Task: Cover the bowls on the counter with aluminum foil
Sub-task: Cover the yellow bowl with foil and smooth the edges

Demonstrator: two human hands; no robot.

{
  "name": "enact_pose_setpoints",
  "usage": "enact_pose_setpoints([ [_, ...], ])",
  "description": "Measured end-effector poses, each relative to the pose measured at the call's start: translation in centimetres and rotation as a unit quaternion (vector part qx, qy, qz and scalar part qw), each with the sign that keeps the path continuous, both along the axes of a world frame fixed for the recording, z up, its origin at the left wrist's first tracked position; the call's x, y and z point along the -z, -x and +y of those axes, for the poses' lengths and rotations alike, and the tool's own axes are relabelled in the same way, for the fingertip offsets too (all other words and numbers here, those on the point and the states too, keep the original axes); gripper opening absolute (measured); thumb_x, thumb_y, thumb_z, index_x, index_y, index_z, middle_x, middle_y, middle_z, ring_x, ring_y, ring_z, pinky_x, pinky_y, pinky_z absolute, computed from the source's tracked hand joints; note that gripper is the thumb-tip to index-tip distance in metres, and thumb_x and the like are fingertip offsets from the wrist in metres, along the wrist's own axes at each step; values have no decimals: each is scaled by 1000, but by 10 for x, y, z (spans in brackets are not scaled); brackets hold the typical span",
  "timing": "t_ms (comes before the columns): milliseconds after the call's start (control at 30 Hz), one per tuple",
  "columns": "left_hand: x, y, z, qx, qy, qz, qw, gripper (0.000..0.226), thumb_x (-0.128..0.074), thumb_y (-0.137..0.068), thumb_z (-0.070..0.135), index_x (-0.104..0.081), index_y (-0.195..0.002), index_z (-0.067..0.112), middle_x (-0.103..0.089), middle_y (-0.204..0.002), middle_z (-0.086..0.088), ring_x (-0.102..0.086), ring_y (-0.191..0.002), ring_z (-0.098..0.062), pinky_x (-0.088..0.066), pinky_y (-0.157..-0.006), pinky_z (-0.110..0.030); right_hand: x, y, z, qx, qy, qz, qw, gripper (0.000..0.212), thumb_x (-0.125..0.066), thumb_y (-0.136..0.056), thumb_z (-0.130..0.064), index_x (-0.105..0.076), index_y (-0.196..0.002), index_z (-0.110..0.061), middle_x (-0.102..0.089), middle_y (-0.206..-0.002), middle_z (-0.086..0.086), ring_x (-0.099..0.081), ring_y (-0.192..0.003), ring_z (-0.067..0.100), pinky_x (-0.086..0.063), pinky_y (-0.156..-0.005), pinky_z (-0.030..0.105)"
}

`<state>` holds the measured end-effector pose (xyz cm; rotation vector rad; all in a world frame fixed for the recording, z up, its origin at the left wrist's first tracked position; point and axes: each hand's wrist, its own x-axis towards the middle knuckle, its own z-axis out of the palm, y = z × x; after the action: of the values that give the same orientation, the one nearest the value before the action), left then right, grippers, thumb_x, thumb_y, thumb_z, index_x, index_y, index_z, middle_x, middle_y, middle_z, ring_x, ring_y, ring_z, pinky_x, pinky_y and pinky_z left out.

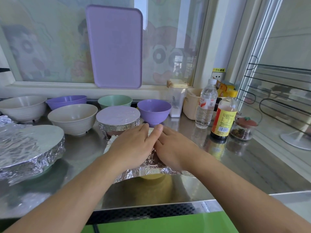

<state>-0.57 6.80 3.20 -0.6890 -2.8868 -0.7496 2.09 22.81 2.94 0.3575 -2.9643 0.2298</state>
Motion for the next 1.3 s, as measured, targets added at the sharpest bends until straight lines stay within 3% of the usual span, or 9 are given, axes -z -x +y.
enact_pose_setpoints([
  [133, -3, 0, 5, -7, -10, 9, 1000, 73, -12, -101, 74, -61, -106, 20, -65, -109, 5, -60, -108, -17, -48, -94, -43, -6, -5, 2, 68, 28, -17, 997, 39, -35, -108, -35, -51, -138, -16, -58, -135, 6, -56, -122, 30, -49, -100, 43],
  [233, -3, -5, 8, -15, -69, 11, 997, 57, -20, -108, 59, -61, -91, 23, -66, -95, 4, -63, -96, -17, -50, -90, -48, -9, 4, -2, 60, 40, -18, 997, 51, -21, -105, -41, -53, -138, -19, -59, -136, 4, -55, -125, 28, -48, -103, 46],
  [333, 4, -13, 5, -18, -46, 31, 998, 65, -16, -104, 57, -63, -124, 16, -67, -126, -4, -58, -123, -27, -45, -105, -46, -7, 6, -6, 9, 3, -30, 1000, 54, -20, -104, -38, -50, -144, -17, -53, -144, 1, -45, -137, 22, -38, -112, 43],
  [467, 9, -15, 0, -17, 11, 21, 1000, 65, -17, -110, 53, -40, -156, 13, -45, -157, -6, -35, -148, -19, -30, -118, -34, -5, 8, 1, 18, 5, -28, 999, 52, -9, -96, -45, -50, -111, -16, -50, -117, -4, -48, -122, 22, -40, -106, 45],
  [700, 15, -6, -4, 4, 39, 37, 999, 101, 4, -89, 73, -33, -161, 14, -34, -167, -5, -25, -156, -19, -23, -126, -37, 2, -13, 6, 32, 47, -28, 998, 92, -4, -87, -60, -29, -163, -14, -30, -169, 4, -25, -156, 25, -22, -127, 40],
  [867, 17, -3, -6, 28, 74, 63, 995, 108, 12, -83, 73, -27, -164, 14, -25, -172, -5, -18, -159, -23, -14, -128, -37, -7, -5, 7, 34, 63, -26, 997, 55, -36, -110, -33, -33, -161, -12, -33, -167, 7, -27, -154, 27, -23, -126, 42],
  [933, 16, -4, -10, 30, 74, 46, 996, 119, 18, -76, 81, -23, -166, 15, -19, -173, -3, -13, -160, -17, -14, -128, -34, -8, -1, 6, 32, 50, -31, 998, 67, -25, -103, -48, -36, -159, -12, -36, -166, 6, -29, -153, 26, -24, -126, 44],
  [1100, 15, -17, -15, -15, -19, -3, 1000, 81, -13, -102, 67, -20, -167, 21, -15, -174, 9, -9, -158, -3, -12, -126, -27, -3, 4, 8, 22, 54, -29, 998, 105, -1, -75, -68, -37, -157, -14, -38, -162, 6, -33, -150, 25, -27, -123, 44],
  [1300, 15, -25, -11, -55, -103, -19, 993, 66, -30, -108, 54, -26, -166, 21, -24, -172, 11, -15, -156, -3, -14, -121, -25, 2, 7, 9, 56, 65, -45, 995, 58, -28, -104, -56, -47, -141, -15, -50, -143, 4, -44, -137, 27, -35, -111, 40],
])
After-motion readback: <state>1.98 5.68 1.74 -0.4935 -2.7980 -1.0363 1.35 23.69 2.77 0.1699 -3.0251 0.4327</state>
